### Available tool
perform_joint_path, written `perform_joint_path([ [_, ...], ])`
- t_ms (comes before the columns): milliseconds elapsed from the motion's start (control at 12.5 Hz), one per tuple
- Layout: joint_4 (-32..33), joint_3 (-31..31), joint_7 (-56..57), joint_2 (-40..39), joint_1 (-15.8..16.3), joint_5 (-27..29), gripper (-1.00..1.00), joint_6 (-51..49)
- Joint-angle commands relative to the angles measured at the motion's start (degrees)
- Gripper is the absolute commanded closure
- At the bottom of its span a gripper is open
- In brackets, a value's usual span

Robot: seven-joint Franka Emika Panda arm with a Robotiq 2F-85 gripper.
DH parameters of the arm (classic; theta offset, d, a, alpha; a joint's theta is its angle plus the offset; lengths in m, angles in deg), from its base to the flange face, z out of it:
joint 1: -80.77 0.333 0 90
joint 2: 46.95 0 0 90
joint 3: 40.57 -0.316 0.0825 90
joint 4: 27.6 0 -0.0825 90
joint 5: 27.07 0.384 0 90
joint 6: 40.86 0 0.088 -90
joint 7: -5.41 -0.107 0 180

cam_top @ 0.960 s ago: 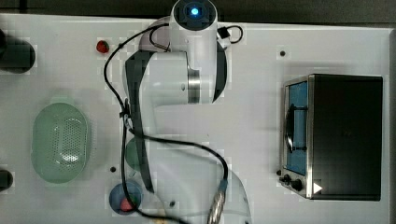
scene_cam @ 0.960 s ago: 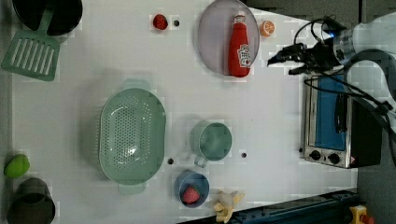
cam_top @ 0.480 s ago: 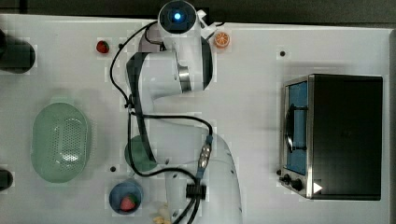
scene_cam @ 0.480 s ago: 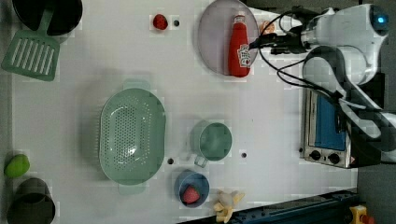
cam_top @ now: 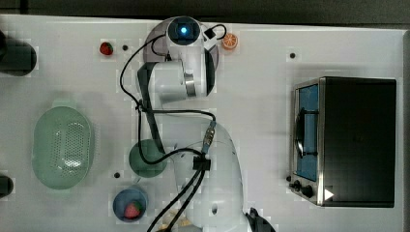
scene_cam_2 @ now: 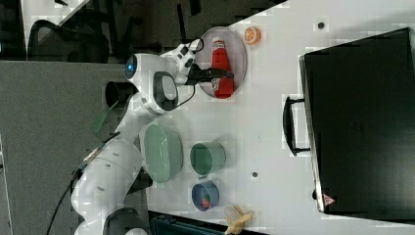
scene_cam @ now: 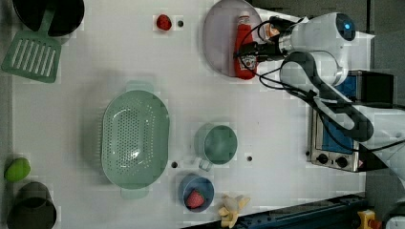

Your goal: Pick ketchup from plate and place it on table.

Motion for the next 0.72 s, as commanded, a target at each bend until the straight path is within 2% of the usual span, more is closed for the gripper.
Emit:
perform_joint_path([
  [80, -3.5, 0.03, 2.63, -0.59, 0.24, -1.05, -1.0, 1.94],
  [400, -4.31, 0.12, 2.54, -2.38, 0.29, -1.05, -1.0, 3.42],
  [480, -4.31, 0.09, 2.52, -2.48, 0.3, -1.05, -0.92, 3.54],
  [720, -4.62, 0.12, 2.49, -2.45, 0.29, -1.05, -0.19, 3.92],
])
